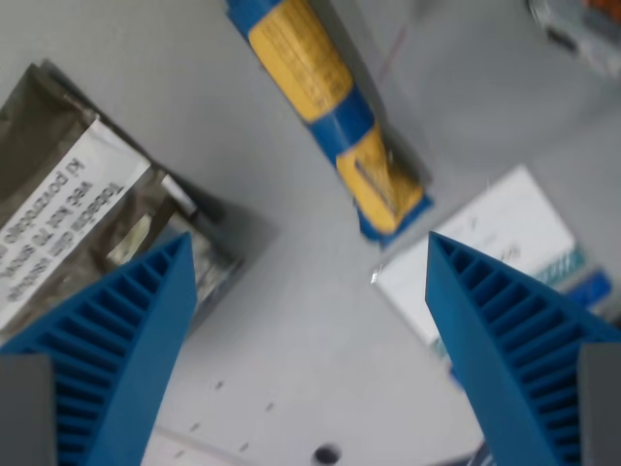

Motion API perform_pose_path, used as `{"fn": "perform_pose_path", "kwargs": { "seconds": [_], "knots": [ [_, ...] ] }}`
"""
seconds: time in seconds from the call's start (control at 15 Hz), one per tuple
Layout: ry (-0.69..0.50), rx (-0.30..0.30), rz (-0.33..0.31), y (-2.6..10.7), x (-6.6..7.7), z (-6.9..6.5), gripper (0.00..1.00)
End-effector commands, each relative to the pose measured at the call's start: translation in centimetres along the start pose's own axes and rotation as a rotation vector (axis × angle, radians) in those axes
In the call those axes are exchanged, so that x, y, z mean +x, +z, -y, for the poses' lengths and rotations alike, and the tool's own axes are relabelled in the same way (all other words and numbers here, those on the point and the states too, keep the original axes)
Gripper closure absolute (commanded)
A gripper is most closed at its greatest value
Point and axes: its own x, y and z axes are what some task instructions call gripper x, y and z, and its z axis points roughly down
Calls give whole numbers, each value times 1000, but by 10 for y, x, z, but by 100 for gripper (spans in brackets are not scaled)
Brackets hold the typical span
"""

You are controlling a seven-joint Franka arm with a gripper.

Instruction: Move above the blue bag

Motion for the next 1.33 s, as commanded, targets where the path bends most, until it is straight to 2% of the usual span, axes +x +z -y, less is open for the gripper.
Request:
{"fn": "perform_pose_path", "kwargs": {
  "seconds": [0.07,0.33,0.73,1.33],
  "knots": [
    [-343,29,-11,9,14,-3,0],
    [-422,34,-16,27,25,-5,0],
    [-471,34,-31,48,37,-8,0],
    [-446,39,-30,66,46,-11,0]
  ]
}}
